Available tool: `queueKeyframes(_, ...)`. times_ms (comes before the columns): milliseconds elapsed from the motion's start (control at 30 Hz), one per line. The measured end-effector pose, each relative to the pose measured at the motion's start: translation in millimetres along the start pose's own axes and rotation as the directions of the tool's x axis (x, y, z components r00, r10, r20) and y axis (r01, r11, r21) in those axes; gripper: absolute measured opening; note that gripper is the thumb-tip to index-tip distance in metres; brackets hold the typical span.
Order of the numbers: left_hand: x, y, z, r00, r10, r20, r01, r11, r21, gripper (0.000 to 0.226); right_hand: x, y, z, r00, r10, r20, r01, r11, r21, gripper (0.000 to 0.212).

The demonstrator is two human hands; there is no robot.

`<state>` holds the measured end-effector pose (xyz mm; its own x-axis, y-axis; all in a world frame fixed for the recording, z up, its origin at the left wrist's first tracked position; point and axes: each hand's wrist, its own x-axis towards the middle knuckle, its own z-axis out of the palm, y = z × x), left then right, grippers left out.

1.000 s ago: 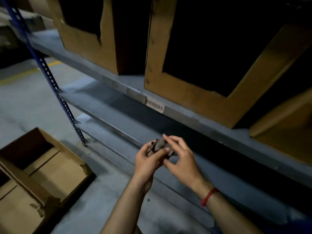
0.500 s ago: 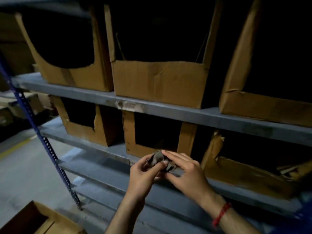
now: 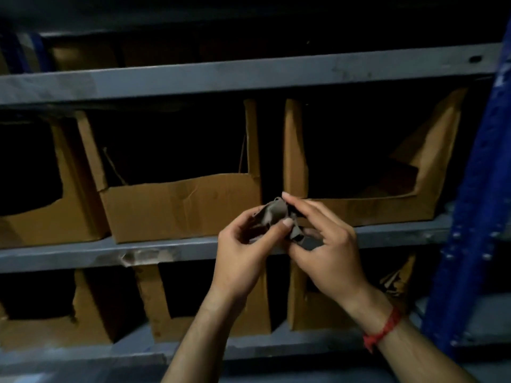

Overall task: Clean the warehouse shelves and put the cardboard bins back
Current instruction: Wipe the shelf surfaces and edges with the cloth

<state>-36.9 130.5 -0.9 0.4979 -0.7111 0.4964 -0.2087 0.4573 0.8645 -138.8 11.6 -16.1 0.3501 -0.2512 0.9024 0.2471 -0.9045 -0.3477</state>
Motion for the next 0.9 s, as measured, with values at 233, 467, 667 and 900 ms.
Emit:
queueKeyframes(233, 27.6, -8.4, 46.2, 0.981, 0.075, 0.179, -0.079, 0.997, 0.013, 0.038, -5.1, 11.8, -49.5, 0.980, 0.067, -0.185, -0.075, 0.997, -0.035, 0.048)
queueKeyframes(467, 41.8, -33.6, 118.7, 0.973, 0.049, 0.227, -0.049, 0.999, -0.005, 0.037, -27.0, 39.6, -117.9, 0.916, 0.198, -0.348, -0.221, 0.975, -0.026, 0.047)
queueKeyframes(667, 56.3, -66.5, 200.2, 0.963, 0.110, 0.246, -0.139, 0.985, 0.104, 0.034, -44.8, 78.3, -193.8, 0.857, 0.277, -0.434, -0.313, 0.950, -0.012, 0.047)
queueKeyframes(900, 84.2, -100.9, 300.1, 0.966, 0.157, 0.205, -0.202, 0.955, 0.220, 0.047, -61.5, 137.2, -280.7, 0.800, 0.368, -0.473, -0.414, 0.910, 0.007, 0.046)
